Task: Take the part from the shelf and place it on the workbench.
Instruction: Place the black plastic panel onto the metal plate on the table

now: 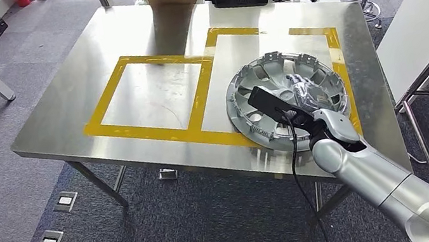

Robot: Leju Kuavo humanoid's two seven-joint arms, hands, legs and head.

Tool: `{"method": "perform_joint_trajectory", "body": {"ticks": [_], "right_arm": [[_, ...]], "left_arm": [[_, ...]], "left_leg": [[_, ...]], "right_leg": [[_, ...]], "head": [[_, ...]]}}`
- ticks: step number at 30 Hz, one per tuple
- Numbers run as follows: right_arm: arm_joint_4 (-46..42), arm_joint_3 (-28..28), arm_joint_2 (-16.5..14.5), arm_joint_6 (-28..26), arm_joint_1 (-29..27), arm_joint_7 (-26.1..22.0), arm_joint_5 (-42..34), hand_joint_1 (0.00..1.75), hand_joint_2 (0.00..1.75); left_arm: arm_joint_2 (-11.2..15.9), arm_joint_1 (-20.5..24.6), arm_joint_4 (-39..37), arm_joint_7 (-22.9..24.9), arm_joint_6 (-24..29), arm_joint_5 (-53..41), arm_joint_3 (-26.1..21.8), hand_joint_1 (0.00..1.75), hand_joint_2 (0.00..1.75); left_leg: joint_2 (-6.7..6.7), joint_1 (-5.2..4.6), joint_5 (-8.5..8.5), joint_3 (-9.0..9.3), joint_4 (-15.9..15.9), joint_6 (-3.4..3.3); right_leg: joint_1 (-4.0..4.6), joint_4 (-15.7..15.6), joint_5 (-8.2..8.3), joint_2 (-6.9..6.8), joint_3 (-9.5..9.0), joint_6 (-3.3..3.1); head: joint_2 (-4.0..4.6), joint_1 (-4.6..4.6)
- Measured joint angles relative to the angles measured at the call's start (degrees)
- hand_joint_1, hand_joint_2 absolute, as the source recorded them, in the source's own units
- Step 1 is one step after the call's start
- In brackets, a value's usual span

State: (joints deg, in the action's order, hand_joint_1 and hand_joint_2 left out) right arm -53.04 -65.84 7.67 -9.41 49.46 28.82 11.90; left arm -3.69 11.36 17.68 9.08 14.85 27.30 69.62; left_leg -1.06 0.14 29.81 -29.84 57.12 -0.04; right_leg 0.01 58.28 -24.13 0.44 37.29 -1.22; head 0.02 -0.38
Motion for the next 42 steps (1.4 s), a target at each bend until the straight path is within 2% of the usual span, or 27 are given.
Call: {"method": "perform_joint_trajectory", "body": {"ticks": [2,7,10,14,19,24,28,33,37,42], "right_arm": [[-1.6,1.1,0.1,-1.2,-0.6,-2.8,-5.3,0.00,0.00],[-10.7,5.4,1.4,-6.5,-4.0,-15.7,-26.1,0.00,0.00],[-17.4,7.5,3.0,-8.7,-5.7,-19.1,-30.6,0.00,0.00],[-25.2,9.8,5.4,-9.5,-7.7,-20.3,-31.9,0.00,0.00],[-35.6,12.9,9.7,-12.5,-11.8,-25.7,-32.2,0.00,0.00],[-46.5,17.4,15.7,-14.4,-18.9,-27.1,-29.5,0.00,0.00],[-51.9,20.0,18.9,-14.3,-22.9,-26.7,-27.5,0.00,0.00],[-56.4,22.2,21.3,-13.6,-25.2,-25.8,-26.4,0.00,0.00],[-58.5,23.0,22.1,-12.8,-25.7,-25.5,-26.4,0.00,0.00],[-60.4,23.2,22.4,-12.4,-26.3,-25.3,-26.4,0.00,0.00]], "left_arm": [[0.0,-0.2,0.0,-0.3,0.1,0.0,-0.3,0.00,0.00],[0.2,-1.3,0.0,-2.4,1.4,1.5,-1.7,0.00,0.00],[0.3,-2.2,-0.1,-3.1,1.8,2.1,-2.6,0.00,0.00],[0.6,-3.1,-0.3,-3.4,2.0,2.4,-3.4,0.00,0.00],[0.8,-4.3,-0.4,-4.4,2.9,3.9,-4.5,0.00,0.00],[0.9,-5.7,-0.7,-5.6,3.6,5.0,-5.6,0.00,0.00],[0.8,-5.6,-0.8,-5.7,4.2,5.7,-5.9,0.00,0.00],[0.5,-5.6,-0.8,-6.6,4.1,7.3,-6.7,0.00,0.00],[0.2,-5.7,-0.8,-6.9,3.3,8.9,-7.5,0.00,0.00],[0.1,-6.2,-1.0,-6.5,2.7,9.1,-8.3,0.00,0.00]], "left_leg": [[0.00,0.00,0.00,0.01,0.0,0.00],[0.00,0.00,0.01,0.03,0.0,0.00],[0.00,-0.01,0.02,0.04,0.0,-0.01],[0.05,-0.04,0.04,0.05,0.0,-0.04],[0.03,-0.07,0.07,0.17,0.0,-0.09],[0.07,-0.07,0.20,0.21,0.0,-0.18],[0.09,-0.08,0.22,0.23,0.0,-0.20],[0.09,-0.15,0.25,0.22,0.0,-0.24],[0.09,-0.29,0.27,0.23,0.0,-0.35],[0.08,-0.60,0.30,0.18,0.3,-0.89]], "right_leg": [[0.00,0.0,0.00,0.01,0.00,0.00],[0.01,0.0,-0.01,0.02,0.00,0.00],[0.01,0.0,-0.01,0.02,-0.01,0.01],[-0.01,0.0,-0.01,0.05,-0.03,0.01],[0.00,-0.1,-0.04,0.02,-0.13,0.06],[-0.02,-0.1,-0.06,0.09,-0.19,0.09],[-0.03,-0.2,-0.08,0.08,-0.25,0.12],[-0.15,-0.2,-0.04,0.08,-0.33,0.20],[-0.31,-0.2,0.01,0.08,-0.34,0.33],[-0.62,-0.2,0.12,0.07,-0.38,0.78]], "head": [[0.00,0.00],[0.00,0.00],[0.00,-0.01],[0.00,0.00],[0.00,-0.01],[0.00,0.00],[0.00,-0.01],[0.00,0.01],[0.00,0.01],[0.00,0.01]]}}
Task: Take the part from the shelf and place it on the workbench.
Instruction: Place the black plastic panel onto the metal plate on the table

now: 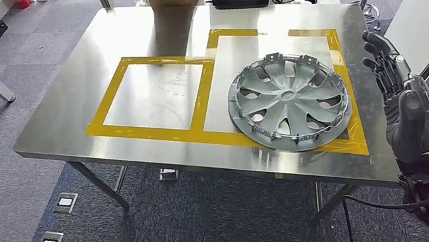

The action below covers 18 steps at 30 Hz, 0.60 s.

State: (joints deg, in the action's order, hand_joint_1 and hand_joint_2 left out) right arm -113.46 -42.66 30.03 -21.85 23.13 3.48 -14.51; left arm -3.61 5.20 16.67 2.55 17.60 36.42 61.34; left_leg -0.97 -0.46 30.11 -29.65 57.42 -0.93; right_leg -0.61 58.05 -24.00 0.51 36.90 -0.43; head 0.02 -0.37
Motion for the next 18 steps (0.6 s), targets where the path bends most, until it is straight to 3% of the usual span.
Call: {"method": "perform_joint_trajectory", "body": {"ticks": [3,5,6,8,9,10,11,13,15,18], "right_arm": [[-1.1,0.2,0.4,0.0,-0.7,-0.1,-0.2,0.00,0.00],[-1.7,0.5,0.8,0.0,-1.2,-0.3,-0.9,0.00,0.00],[-1.9,0.8,1.0,-0.1,-1.5,-0.4,-1.4,0.00,0.00],[-2.0,1.1,1.2,-0.2,-2.2,-0.8,-2.5,0.00,0.00],[-2.0,1.3,1.3,-0.2,-2.7,-1.0,-2.9,0.00,0.00],[-2.0,1.4,1.4,-0.1,-3.1,-1.2,-3.2,0.00,0.00],[-2.0,1.5,1.4,-0.1,-3.4,-1.4,-3.4,0.00,0.00],[-2.0,1.8,1.5,0.1,-3.6,-1.6,-3.6,0.00,0.00],[-2.2,2.0,1.5,0.2,-3.8,-1.7,-3.7,0.00,0.00],[-2.4,2.4,1.7,0.4,-3.9,-1.7,-3.6,0.00,0.00]], "left_arm": [[-0.1,-0.4,-0.1,0.5,0.0,-0.2,-0.1,0.00,0.00],[-0.2,-0.4,-0.2,0.8,0.3,-0.3,-0.2,0.00,0.00],[-0.2,-0.4,-0.2,0.9,0.4,-0.3,-0.2,0.00,0.00],[-0.2,-0.5,-0.3,1.0,0.6,-0.4,-0.2,0.00,0.00],[-0.2,-0.6,-0.3,1.0,0.6,-0.5,-0.2,0.00,0.00],[-0.2,-0.6,-0.3,1.0,0.7,-0.6,-0.2,0.00,0.00],[-0.2,-0.6,-0.4,1.1,0.8,-0.7,-0.2,0.00,0.00],[-0.3,-0.5,-0.4,1.1,0.9,-1.0,-0.2,0.00,0.00],[-0.3,-0.3,-0.4,1.3,0.9,-1.1,-0.1,0.00,0.00],[-0.2,-0.1,-0.4,1.5,1.0,-1.1,-0.1,0.00,0.00]], "left_leg": [[0.07,0.02,-0.73,0.13,-0.4,-0.71],[0.23,0.42,-1.74,0.24,-1.3,-1.25],[0.32,0.65,-2.11,0.20,-1.7,-1.40],[0.37,0.70,-2.37,-0.18,-1.7,-1.50],[0.38,0.73,-2.42,-0.40,-1.6,-1.44],[0.40,0.77,-2.46,-0.62,-1.4,-1.37],[0.40,0.82,-2.48,-0.86,-1.1,-1.29],[0.37,0.98,-2.35,-1.29,-0.5,-0.97],[0.25,0.95,-2.32,-1.72,0.0,-0.26],[0.10,0.89,-2.69,-2.09,0.2,0.86]], "right_leg": [[-0.18,-0.3,0.37,0.02,-0.14,0.66],[-0.10,0.8,-1.00,-0.03,0.40,1.16],[-0.12,3.0,-2.72,-0.08,1.30,1.37],[-0.29,10.3,-6.80,-0.14,3.98,1.80],[-0.42,13.4,-8.02,-0.15,5.01,2.00],[-0.52,14.9,-8.23,-0.17,5.22,2.16],[-0.63,14.1,-7.36,-0.19,4.31,2.28],[-0.81,6.9,-4.51,-0.27,-0.17,2.39],[-0.66,1.2,-3.17,-0.16,-3.56,1.90],[-0.43,0.2,-2.94,-0.04,-3.65,0.55]], "head": [[0.00,0.06],[0.00,-0.04],[0.00,-0.15],[0.00,-0.33],[0.00,-0.34],[0.00,-0.34],[0.00,-0.33],[0.00,-0.33],[0.00,-0.36],[0.00,-0.36]]}}
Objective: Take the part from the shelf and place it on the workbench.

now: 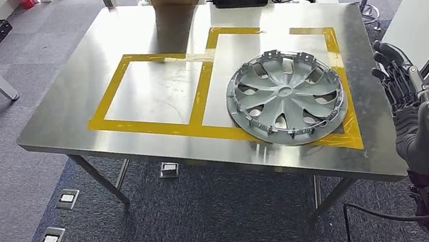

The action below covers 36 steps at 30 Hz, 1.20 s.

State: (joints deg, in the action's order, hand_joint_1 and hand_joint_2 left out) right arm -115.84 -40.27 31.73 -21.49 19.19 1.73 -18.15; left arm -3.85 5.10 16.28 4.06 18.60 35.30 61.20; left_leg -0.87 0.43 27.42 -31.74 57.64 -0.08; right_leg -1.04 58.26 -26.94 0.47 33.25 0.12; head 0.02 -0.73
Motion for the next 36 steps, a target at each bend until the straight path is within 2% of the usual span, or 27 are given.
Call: {"method": "perform_joint_trajectory", "body": {"ticks": [1,2,3,5,6,7,8,9,10,12,13,14,18,19,22,23,24,25,27,28,29,31,32,33,34,36], "right_arm": [[0.0,0.1,0.0,0.1,0.0,0.0,0.0,0.00,0.00],[0.0,0.1,0.0,0.1,0.0,0.0,0.0,0.00,0.00],[0.0,0.2,0.0,0.2,0.0,0.0,0.0,0.00,0.00],[-0.1,0.3,0.0,0.3,0.0,0.0,0.0,0.00,0.00],[-0.1,0.4,0.0,0.3,0.0,0.0,0.0,0.00,0.00],[-0.1,0.4,0.0,0.4,-0.1,0.0,0.0,0.00,0.00],[-0.1,0.4,0.0,0.5,-0.1,-0.1,0.1,0.00,0.00],[-0.1,0.4,0.0,0.5,-0.1,-0.1,0.1,0.00,0.00],[-0.1,0.4,0.0,0.6,-0.1,-0.2,0.2,0.00,0.00],[-0.1,0.5,0.0,0.6,0.0,-0.2,0.3,0.00,0.00],[-0.1,0.5,0.0,0.7,0.0,-0.2,0.3,0.00,0.00],[-0.1,0.5,0.0,0.7,0.0,-0.2,0.3,0.00,0.00],[-0.1,0.6,0.0,0.7,0.1,-0.2,0.4,0.00,0.00],[-0.1,0.7,0.1,0.7,0.1,-0.2,0.4,0.00,0.00],[0.1,1.1,0.2,0.8,0.1,-0.2,0.4,0.00,0.00],[0.1,1.1,0.2,0.9,0.1,-0.2,0.4,0.00,0.00],[0.1,1.2,0.2,0.9,0.1,-0.2,0.4,0.00,0.00],[0.1,1.2,0.2,0.9,0.2,-0.2,0.4,0.00,0.00],[0.1,1.4,0.2,1.0,0.4,-0.2,0.3,0.00,0.00],[0.1,1.5,0.2,1.1,0.5,-0.2,0.2,0.00,0.00],[0.1,1.6,0.2,1.1,0.7,-0.2,0.1,0.00,0.00],[0.1,1.7,0.2,1.2,0.9,-0.2,0.0,0.00,0.00],[0.1,1.7,0.2,1.3,1.0,-0.2,0.0,0.00,0.00],[0.1,1.7,0.2,1.3,1.0,-0.2,-0.1,0.00,0.00],[0.2,1.7,0.2,1.3,1.1,-0.2,-0.1,0.00,0.00],[0.2,1.7,0.2,1.3,1.1,-0.2,-0.2,0.00,0.00]], "left_arm": [[0.0,0.1,0.0,0.1,0.0,0.0,0.0,0.00,0.00],[0.0,0.1,0.0,0.1,0.1,0.0,0.0,0.00,0.00],[0.0,0.2,0.0,0.2,0.1,-0.1,0.0,0.00,0.00],[0.0,0.4,0.0,0.4,0.1,-0.2,0.0,0.00,0.00],[0.1,0.5,0.0,0.6,0.1,-0.3,0.1,0.00,0.00],[0.1,0.6,0.0,0.7,0.1,-0.4,0.1,0.00,0.00],[0.1,0.6,0.0,0.9,0.1,-0.4,0.1,0.00,0.00],[0.2,0.7,0.0,1.0,0.1,-0.5,0.1,0.00,0.00],[0.2,0.8,0.0,1.2,0.0,-0.5,0.1,0.00,0.00],[0.3,1.0,0.0,1.3,0.0,-0.6,0.1,0.00,0.00],[0.4,1.1,0.0,1.3,0.1,-0.6,0.1,0.00,0.00],[0.4,1.2,0.0,1.3,0.1,-0.6,0.1,0.00,0.00],[0.4,1.2,0.0,1.4,0.1,-0.6,0.1,0.00,0.00],[0.4,1.2,0.0,1.4,0.1,-0.5,0.1,0.00,0.00],[0.3,1.4,0.0,1.3,0.1,-0.5,0.1,0.00,0.00],[0.3,1.4,0.0,1.3,0.1,-0.5,0.1,0.00,0.00],[0.3,1.4,0.0,1.3,0.2,-0.4,0.1,0.00,0.00],[0.3,1.4,0.0,1.3,0.2,-0.3,0.1,0.00,0.00],[0.2,1.5,0.1,1.2,0.4,0.0,0.1,0.00,0.00],[0.1,1.5,0.1,1.2,0.5,0.1,0.1,0.00,0.00],[0.0,1.5,0.1,1.2,0.5,0.1,0.1,0.00,0.00],[0.0,1.5,0.1,1.2,0.6,0.3,0.1,0.00,0.00],[-0.1,1.5,0.1,1.2,0.6,0.4,0.1,0.00,0.00],[-0.1,1.4,0.1,1.2,0.6,0.4,0.1,0.00,0.00],[0.0,1.4,0.1,1.2,0.7,0.5,0.1,0.00,0.00],[0.0,1.3,0.1,1.2,0.7,0.6,0.1,0.00,0.00]], "left_leg": [[0.02,0.05,0.36,-0.19,0.3,0.33],[0.07,0.09,1.45,-0.61,1.2,0.63],[0.13,0.13,3.35,-1.42,3.3,0.89],[0.23,0.19,8.25,-3.75,10.5,1.21],[0.24,0.21,9.93,-4.62,13.9,1.28],[0.24,0.20,10.55,-4.76,15.8,1.25],[0.24,0.19,9.97,-3.91,15.4,1.13],[0.24,0.17,8.45,-1.98,12.8,0.90],[0.24,0.12,6.85,0.65,8.7,0.56],[0.24,-0.15,5.10,5.07,1.2,0.01],[0.22,-0.33,4.99,5.89,-0.6,-0.14],[0.21,-0.48,4.99,5.94,-1.1,-0.17],[0.19,-0.69,4.61,5.48,-1.1,-0.35],[0.30,-0.61,3.71,4.78,-1.3,-0.81],[0.72,-0.42,-0.27,1.01,-1.5,-2.07],[0.75,-0.48,-0.99,-0.05,-1.3,-2.04],[0.76,-0.52,-1.49,-0.97,-1.0,-1.97],[0.76,-0.56,-1.92,-1.79,-0.7,-1.87],[0.73,-0.66,-2.70,-3.03,-0.2,-1.50],[0.71,-0.64,-3.12,-3.38,-0.1,-1.20],[0.71,-0.58,-3.56,-3.63,-0.1,-0.84],[0.65,-0.39,-4.27,-3.94,-0.2,-0.12],[0.63,-0.36,-3.63,-4.29,0.2,0.22],[0.60,-0.32,-1.99,-4.84,1.4,0.53],[0.59,-0.21,0.60,-5.63,3.8,0.84],[0.61,0.01,5.95,-7.26,11.0,1.44]], "right_leg": [[-0.06,-0.2,0.22,-0.07,0.19,-0.51],[-0.14,-0.3,0.54,-0.17,0.43,-1.04],[-0.21,-0.4,0.89,-0.29,0.73,-1.51],[-0.11,-0.4,1.56,-0.46,1.63,-2.03],[-0.01,-0.3,1.91,-0.53,2.19,-2.11],[0.09,-0.2,2.29,-0.57,2.77,-2.14],[0.19,-0.1,2.68,-0.59,3.36,-2.13],[0.29,0.1,3.07,-0.59,3.93,-2.08],[0.35,0.2,3.48,-0.59,4.42,-1.98],[0.48,0.2,4.35,-0.63,5.10,-1.50],[0.45,0.2,4.77,-0.69,5.24,-1.17],[0.42,0.1,5.10,-0.73,5.30,-0.89],[0.25,-0.1,5.62,-0.79,5.27,-0.47],[0.15,1.4,3.65,-0.75,5.84,-0.08],[-0.09,13.4,-5.34,-0.61,8.53,1.18],[-0.08,15.5,-5.56,-0.61,8.10,1.23],[-0.07,14.4,-4.21,-0.61,6.42,1.12],[0.00,11.2,-2.81,-0.60,3.69,0.86],[0.28,2.9,-2.32,-0.54,-2.13,0.08],[0.49,0.1,-2.65,-0.50,-3.86,-0.28],[0.70,-1.3,-3.07,-0.47,-4.52,-0.56],[0.76,-1.8,-2.28,-0.53,-4.12,-1.06],[0.63,-2.1,-1.69,-0.64,-3.73,-1.36],[0.44,-2.3,-0.97,-0.77,-3.19,-1.66],[0.26,-2.5,-0.25,-0.91,-2.54,-1.86],[0.25,-2.3,1.02,-1.02,-0.88,-1.99]], "head": [[0.00,0.04],[0.00,0.17],[0.00,0.34],[0.00,0.77],[0.00,0.90],[0.00,0.98],[0.00,1.05],[0.00,1.14],[0.00,1.24],[0.00,1.36],[0.00,1.37],[0.00,1.36],[0.00,1.35],[0.00,1.16],[0.00,0.39],[0.00,0.30],[0.00,0.25],[0.00,0.23],[0.00,0.26],[0.00,0.28],[0.00,0.25],[0.00,0.13],[0.00,0.10],[0.00,0.22],[0.00,0.38],[0.00,0.79]]}}
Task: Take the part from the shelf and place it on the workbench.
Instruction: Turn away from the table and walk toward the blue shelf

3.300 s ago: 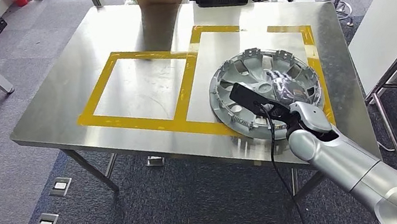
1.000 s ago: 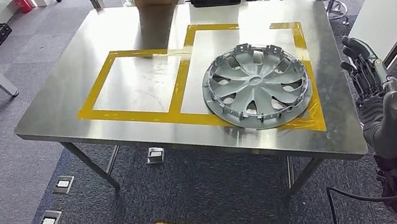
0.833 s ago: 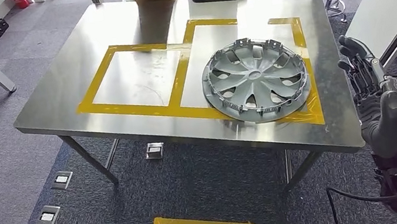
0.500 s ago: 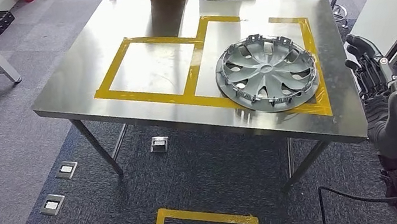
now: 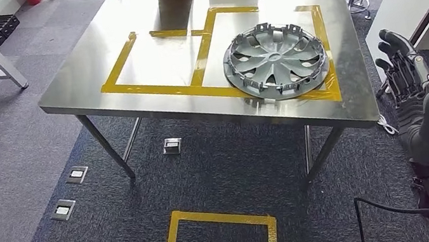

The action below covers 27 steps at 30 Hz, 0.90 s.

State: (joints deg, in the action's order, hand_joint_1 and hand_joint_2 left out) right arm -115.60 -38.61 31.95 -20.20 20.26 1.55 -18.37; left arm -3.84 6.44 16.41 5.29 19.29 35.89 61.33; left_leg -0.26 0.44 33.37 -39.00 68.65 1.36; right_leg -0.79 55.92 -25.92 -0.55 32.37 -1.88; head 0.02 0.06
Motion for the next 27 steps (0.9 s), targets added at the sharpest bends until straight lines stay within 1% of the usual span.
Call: {"method": "perform_joint_trajectory", "body": {"ticks": [1,2,3,4,5,6,7,8,9,10,11,12,13,14,15,16,17,18,19,20,21,22,23,24,25,26,27], "right_arm": [[0.1,0.0,0.0,0.0,0.0,0.0,-0.1,0.00,0.00],[0.2,0.0,0.0,0.0,0.0,0.0,-0.1,0.00,0.00],[0.3,-0.1,0.0,0.0,-0.1,0.0,-0.2,0.00,0.00],[0.3,-0.1,0.0,0.0,-0.1,0.0,-0.3,0.00,0.00],[0.4,-0.1,0.0,0.0,-0.1,0.0,-0.3,0.00,0.00],[0.4,0.0,0.0,0.0,-0.1,0.0,-0.4,0.00,0.00],[0.4,0.0,0.0,0.0,-0.1,-0.1,-0.4,0.00,0.00],[0.4,0.0,0.0,0.0,-0.1,-0.2,-0.4,0.00,0.00],[0.4,0.1,0.0,0.0,-0.1,-0.3,-0.5,0.00,0.00],[0.4,0.0,0.0,0.1,-0.2,-0.4,-0.5,0.00,0.00],[0.5,0.1,0.0,0.1,-0.3,-0.5,-0.6,0.00,0.00],[0.6,0.1,0.0,0.1,-0.4,-0.5,-0.6,0.00,0.00],[0.6,0.1,0.0,0.1,-0.5,-0.6,-0.6,0.00,0.00],[0.7,0.1,0.0,0.1,-0.7,-0.6,-0.7,0.00,0.00],[0.8,0.1,0.0,0.1,-0.8,-0.6,-0.7,0.00,0.00],[0.8,0.1,0.0,0.1,-0.9,-0.6,-0.7,0.00,0.00],[0.9,0.1,0.0,0.1,-1.0,-0.6,-0.8,0.00,0.00],[0.9,0.0,0.0,0.1,-1.1,-0.6,-0.8,0.00,0.00],[0.9,0.0,0.0,0.2,-1.1,-0.6,-0.8,0.00,0.00],[0.9,0.0,0.0,0.2,-1.1,-0.6,-0.8,0.00,0.00],[0.9,0.1,0.0,0.2,-1.1,-0.6,-0.8,0.00,0.00],[0.8,0.1,0.0,0.1,-1.0,-0.7,-0.8,0.00,0.00],[0.8,0.2,0.0,0.1,-1.0,-0.7,-0.7,0.00,0.00],[0.8,0.2,0.0,0.1,-1.0,-0.8,-0.7,0.00,0.00],[0.8,0.2,0.0,0.1,-1.1,-0.8,-0.7,0.00,0.00],[0.8,0.2,0.0,0.1,-1.0,-0.8,-0.7,0.00,0.00],[0.8,0.2,0.0,0.2,-1.0,-0.8,-0.7,0.00,0.00]], "left_arm": [[0.0,0.0,0.0,0.0,0.0,0.1,0.0,0.00,0.00],[0.0,0.0,0.0,0.0,0.1,0.1,0.0,0.00,0.00],[0.0,0.0,0.0,0.0,0.1,0.2,0.0,0.00,0.00],[0.0,0.0,0.0,0.0,0.1,0.3,0.0,0.00,0.00],[0.1,0.1,0.0,0.0,0.2,0.4,0.0,0.00,0.00],[0.1,0.1,0.0,0.0,0.2,0.4,0.0,0.00,0.00],[0.1,0.2,0.0,0.0,0.3,0.5,0.0,0.00,0.00],[0.1,0.3,0.0,0.0,0.3,0.5,0.0,0.00,0.00],[0.1,0.2,0.0,0.0,0.4,0.6,0.0,0.00,0.00],[0.1,0.2,0.0,-0.1,0.4,0.6,0.0,0.00,0.00],[0.1,0.1,0.0,-0.1,0.5,0.7,0.0,0.00,0.00],[0.1,0.1,0.0,-0.1,0.5,0.7,0.0,0.00,0.00],[0.1,0.0,0.0,-0.1,0.4,0.7,0.0,0.00,0.00],[0.1,0.0,0.0,-0.2,0.3,0.7,0.0,0.00,0.00],[0.1,0.0,0.0,-0.2,0.1,0.7,0.0,0.00,0.00],[0.1,-0.1,0.0,-0.2,-0.1,0.7,0.0,0.00,0.00],[0.2,-0.1,0.0,-0.3,-0.2,0.7,0.0,0.00,0.00],[0.2,-0.2,0.0,-0.3,-0.3,0.7,0.0,0.00,0.00],[0.3,-0.2,0.0,-0.3,-0.3,0.7,0.0,0.00,0.00],[0.3,-0.3,0.0,-0.3,-0.3,0.7,0.0,0.00,0.00],[0.2,-0.3,0.0,-0.4,-0.1,0.8,0.0,0.00,0.00],[0.2,-0.3,0.0,-0.5,0.1,0.8,0.0,0.00,0.00],[0.1,-0.3,0.0,-0.6,0.4,0.8,0.0,0.00,0.00],[0.1,-0.3,0.0,-0.6,0.6,0.8,0.0,0.00,0.00],[0.1,-0.4,0.0,-0.6,0.7,0.8,0.1,0.00,0.00],[0.0,-0.5,0.0,-0.6,0.7,0.8,0.1,0.00,0.00],[0.0,-0.6,0.0,-0.6,0.6,0.8,0.1,0.00,0.00]], "left_leg": [[0.01,0.08,1.18,-0.30,3.1,0.22],[0.01,0.12,0.94,0.14,4.7,0.35],[0.01,0.15,-0.38,1.47,4.4,0.41],[0.01,0.18,-2.06,3.69,2.1,0.39],[0.00,0.20,-2.91,6.51,-1.6,0.28],[-0.04,0.13,-2.81,9.48,-5.9,0.05],[-0.07,0.02,-2.27,11.43,-9.1,-0.31],[-0.10,-0.14,-1.56,12.50,-11.2,-0.73],[-0.12,-0.33,-1.51,12.70,-12.0,-1.22],[-0.03,-0.30,-2.08,12.18,-12.0,-1.77],[0.10,-0.29,-2.73,11.79,-12.1,-2.27],[0.25,-0.21,-3.50,11.22,-12.3,-2.78],[0.39,-0.14,-4.33,10.48,-12.4,-3.16],[0.46,-0.22,-5.08,9.72,-12.4,-3.41],[0.48,-0.30,-5.85,8.86,-12.3,-3.57],[0.49,-0.40,-6.60,7.94,-12.2,-3.62],[0.50,-0.50,-7.32,6.99,-12.1,-3.63],[0.50,-0.62,-8.00,5.91,-11.9,-3.61],[0.49,-0.72,-8.62,4.92,-11.7,-3.56],[0.47,-0.79,-9.22,4.09,-11.6,-3.50],[0.43,-0.92,-9.74,3.40,-11.4,-3.35],[0.39,-0.96,-10.26,2.94,-11.3,-3.13],[0.37,-0.90,-10.80,2.65,-11.3,-2.84],[0.36,-0.81,-11.36,2.42,-11.4,-2.46],[0.34,-0.68,-11.88,2.23,-11.5,-2.08],[0.31,-0.58,-11.76,1.93,-11.4,-1.68],[0.27,-0.53,-10.68,1.52,-10.8,-1.28]], "right_leg": [[0.00,0.2,0.62,-0.03,0.94,0.06],[-0.02,0.4,1.23,-0.06,1.96,0.15],[-0.04,0.7,1.82,-0.08,3.02,0.29],[-0.07,1.0,2.36,-0.09,4.04,0.44],[-0.08,1.4,2.87,-0.10,4.93,0.65],[-0.03,1.8,3.33,-0.10,5.66,0.91],[0.00,2.0,3.85,-0.12,6.09,1.23],[0.01,2.0,4.38,-0.15,6.31,1.58],[-0.02,1.9,4.97,-0.17,6.37,1.98],[-0.12,1.6,5.51,-0.16,6.43,2.36],[-0.22,1.6,5.16,-0.08,6.65,2.69],[-0.28,2.5,3.67,-0.01,7.07,2.95],[-0.33,4.6,0.98,0.06,7.74,3.13],[-0.34,7.8,-2.39,0.10,8.47,3.25],[-0.35,11.6,-5.27,0.10,9.18,3.34],[-0.35,15.2,-6.91,0.10,9.56,3.42],[-0.34,17.3,-7.01,0.11,9.32,3.41],[-0.31,17.7,-5.99,0.11,8.24,3.30],[-0.24,16.0,-4.49,0.11,6.17,3.03],[-0.07,12.5,-3.46,0.13,3.16,2.58],[0.17,8.1,-3.38,0.13,-0.15,2.06],[0.39,4.2,-3.85,0.11,-2.83,1.69],[0.66,1.5,-4.43,0.10,-4.50,1.39],[0.88,0.1,-4.70,0.08,-5.05,1.19],[0.93,-0.2,-4.26,0.05,-4.75,1.02],[0.91,-0.3,-3.56,-0.01,-4.30,0.71],[0.79,-0.5,-2.87,-0.09,-3.79,0.38]], "head": [[0.00,0.10],[0.00,0.17],[0.00,0.24],[0.00,0.31],[0.00,0.39],[0.00,0.50],[0.00,0.58],[0.00,0.68],[0.00,0.68],[0.00,0.63],[0.00,0.58],[0.01,0.36],[0.01,0.14],[0.01,-0.10],[0.01,-0.38],[0.00,-0.55],[0.00,-0.66],[0.00,-0.73],[0.00,-0.76],[0.00,-0.75],[0.00,-0.75],[0.00,-0.68],[0.00,-0.65],[0.00,-0.64],[0.00,-0.68],[0.00,-0.78],[0.01,-0.78]]}}
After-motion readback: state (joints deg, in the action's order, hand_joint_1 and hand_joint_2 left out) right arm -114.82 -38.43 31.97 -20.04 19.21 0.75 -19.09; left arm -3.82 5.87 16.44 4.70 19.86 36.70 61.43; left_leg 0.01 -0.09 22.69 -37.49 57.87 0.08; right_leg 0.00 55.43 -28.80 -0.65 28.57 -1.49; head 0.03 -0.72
